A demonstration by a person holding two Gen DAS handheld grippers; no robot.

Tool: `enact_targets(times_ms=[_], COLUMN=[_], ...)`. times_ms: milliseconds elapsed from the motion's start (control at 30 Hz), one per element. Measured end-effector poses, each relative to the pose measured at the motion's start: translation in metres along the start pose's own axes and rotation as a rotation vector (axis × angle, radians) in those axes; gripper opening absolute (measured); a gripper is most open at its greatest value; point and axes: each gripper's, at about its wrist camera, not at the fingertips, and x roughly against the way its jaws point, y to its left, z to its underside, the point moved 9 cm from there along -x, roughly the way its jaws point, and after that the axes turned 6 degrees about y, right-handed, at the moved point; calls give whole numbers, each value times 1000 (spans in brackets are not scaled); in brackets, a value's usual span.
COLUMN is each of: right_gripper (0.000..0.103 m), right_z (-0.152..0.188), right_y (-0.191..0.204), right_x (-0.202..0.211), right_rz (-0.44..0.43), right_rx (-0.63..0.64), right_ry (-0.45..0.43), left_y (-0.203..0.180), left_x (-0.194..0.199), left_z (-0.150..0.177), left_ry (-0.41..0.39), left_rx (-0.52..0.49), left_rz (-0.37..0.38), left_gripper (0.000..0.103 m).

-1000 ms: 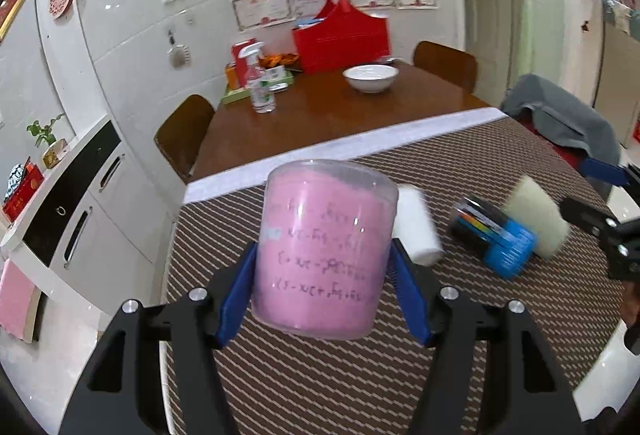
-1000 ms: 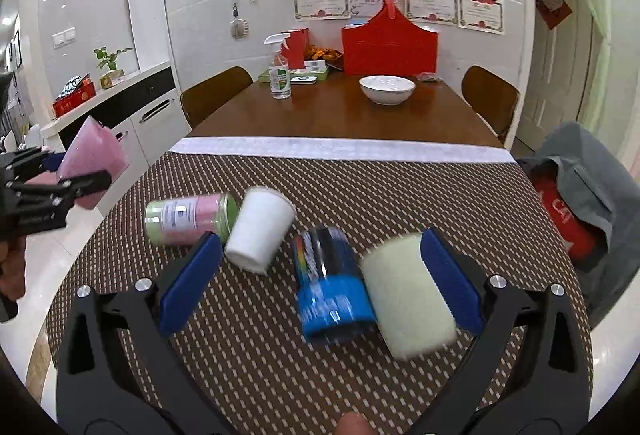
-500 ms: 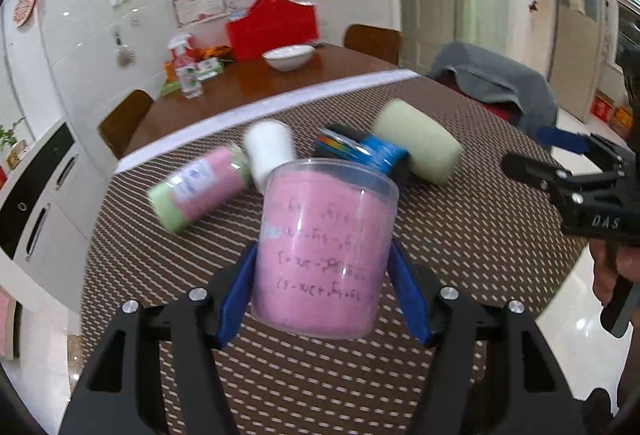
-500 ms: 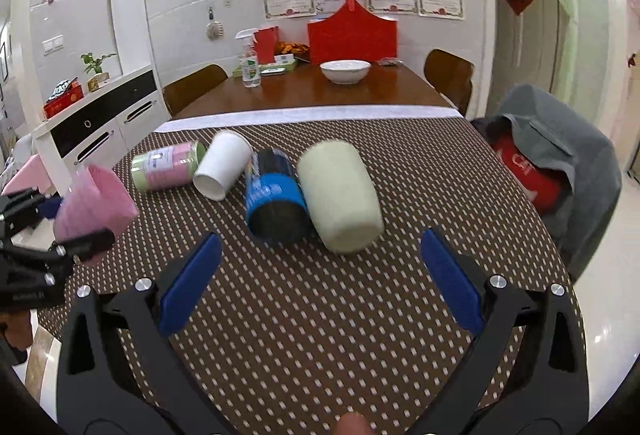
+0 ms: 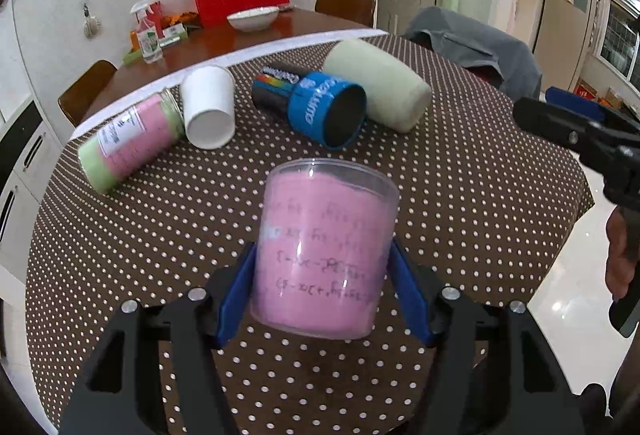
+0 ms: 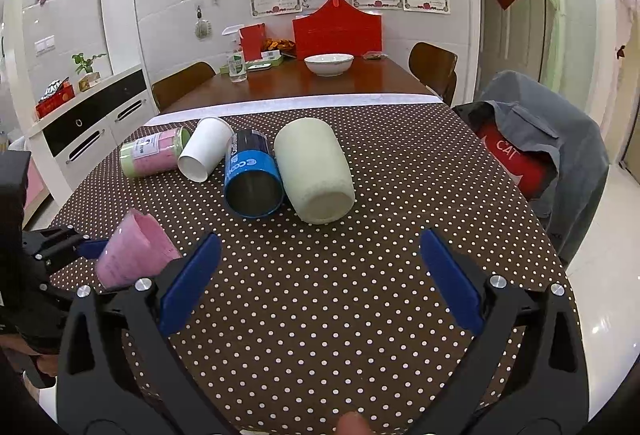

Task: Flip cup upside down
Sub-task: 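Lift the pink cup with the left gripper and set it upright, then open, then move the right gripper to the upright pink cup while the left gripper withdraws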

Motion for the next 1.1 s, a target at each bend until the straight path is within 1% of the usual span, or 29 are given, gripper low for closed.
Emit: enact_targets(times_ms=[100,167,233,400,467,500,533,567,667,767,967,1100], right_gripper=[97,97,97,97,97,97,97,97,97,97,97,97], right_z=[0,0,0,-1,-1,-2,-2,-3,-4,-6,-11,-16], right_y=[1,3,6,9,10,10,11,12,16,19,29,39], right_x=[0,0,-1,-2,-3,-3,-3,-3,-2,-2,-2,-1], right_rz=[-5,-9,-13,-23,-29,-32,-37,-45,-66,-96,-153,-226], right_rx=[0,4,7,10,7,6,7,7,11,7,11,14], right_ry=[1,2,4,9,10,9,8,8,5,8,2,5], left_y=[1,1,2,9,14,15,17,18,19,22,24,27], left_x=[-1,0,1,15,22,25,27,30,38,45,57,64], left_z=[2,4,4,3,2,3,1,1,0,0,0,1], left_ry=[10,8,4,-53,-79,-88,-102,-117,-143,-150,-170,-176], left_rx=[16,16,10,43,63,67,68,68,62,76,89,110], left_rz=[-8,-8,-48,-81,-111,-122,-134,-143,-175,-170,-199,-198], left_gripper=[75,77,87,88,89,91,96,98,98,98,98,98])
